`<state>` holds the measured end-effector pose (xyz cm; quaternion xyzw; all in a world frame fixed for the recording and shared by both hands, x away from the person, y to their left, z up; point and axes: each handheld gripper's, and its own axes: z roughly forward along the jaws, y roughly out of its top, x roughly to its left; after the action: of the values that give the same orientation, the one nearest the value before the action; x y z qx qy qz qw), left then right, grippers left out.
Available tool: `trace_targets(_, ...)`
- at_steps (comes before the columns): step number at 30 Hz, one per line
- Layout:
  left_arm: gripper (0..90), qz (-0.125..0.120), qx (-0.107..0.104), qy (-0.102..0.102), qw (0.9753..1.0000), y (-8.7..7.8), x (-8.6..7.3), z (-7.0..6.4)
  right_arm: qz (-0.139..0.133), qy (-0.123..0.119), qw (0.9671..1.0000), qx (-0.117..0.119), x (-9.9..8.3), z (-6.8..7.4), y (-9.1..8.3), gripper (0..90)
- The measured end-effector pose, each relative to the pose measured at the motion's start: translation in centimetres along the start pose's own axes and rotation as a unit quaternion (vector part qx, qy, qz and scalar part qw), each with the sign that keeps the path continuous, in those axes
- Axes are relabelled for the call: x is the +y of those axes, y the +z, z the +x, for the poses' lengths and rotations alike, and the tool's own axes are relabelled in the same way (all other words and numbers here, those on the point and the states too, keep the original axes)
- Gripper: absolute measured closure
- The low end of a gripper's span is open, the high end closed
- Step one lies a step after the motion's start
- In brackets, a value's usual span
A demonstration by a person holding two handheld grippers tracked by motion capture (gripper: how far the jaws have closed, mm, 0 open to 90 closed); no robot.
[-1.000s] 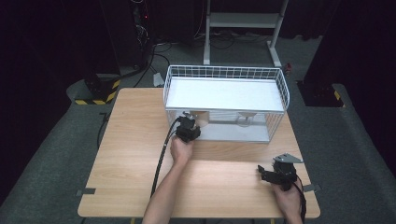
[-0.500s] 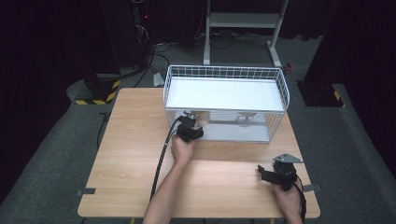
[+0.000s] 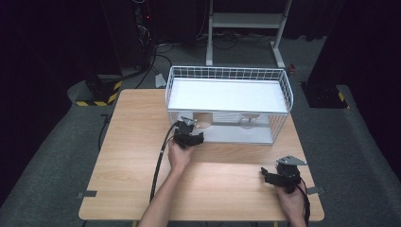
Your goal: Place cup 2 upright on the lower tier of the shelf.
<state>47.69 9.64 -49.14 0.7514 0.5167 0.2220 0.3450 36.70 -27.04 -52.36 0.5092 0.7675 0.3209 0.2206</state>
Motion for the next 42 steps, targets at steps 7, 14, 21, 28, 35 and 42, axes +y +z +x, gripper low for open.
trace_targets(7,32.0,-0.016,-0.012,0.003,0.9998,-1.4,-0.8,0.0,0.000,0.000,1.0000,0.000,0.0,0.0,0.0,22.0)
trace_targets(14,31.9,-0.030,-0.021,0.011,0.9993,-2.8,-0.9,-0.1,0.000,0.000,1.0000,0.000,0.0,0.0,0.0,22.0)
trace_targets(21,31.9,-0.039,-0.030,0.008,0.9988,-3.9,-1.3,-0.1,0.000,0.002,1.0000,0.000,0.0,0.0,0.0,22.0)
trace_targets(28,31.6,-0.051,-0.024,0.031,0.9979,-5.2,-1.6,-0.7,0.000,0.002,1.0000,0.000,0.0,0.0,0.0,22.0)
trace_targets(35,31.6,-0.059,-0.037,0.022,0.9973,-5.8,-2.2,-0.8,0.000,0.000,1.0000,0.000,0.0,0.0,0.0,22.0)
trace_targets(42,31.2,-0.064,-0.039,0.022,0.9970,-7.0,-3.2,-0.6,0.000,0.000,1.0000,0.000,0.0,0.0,0.0,22.0)
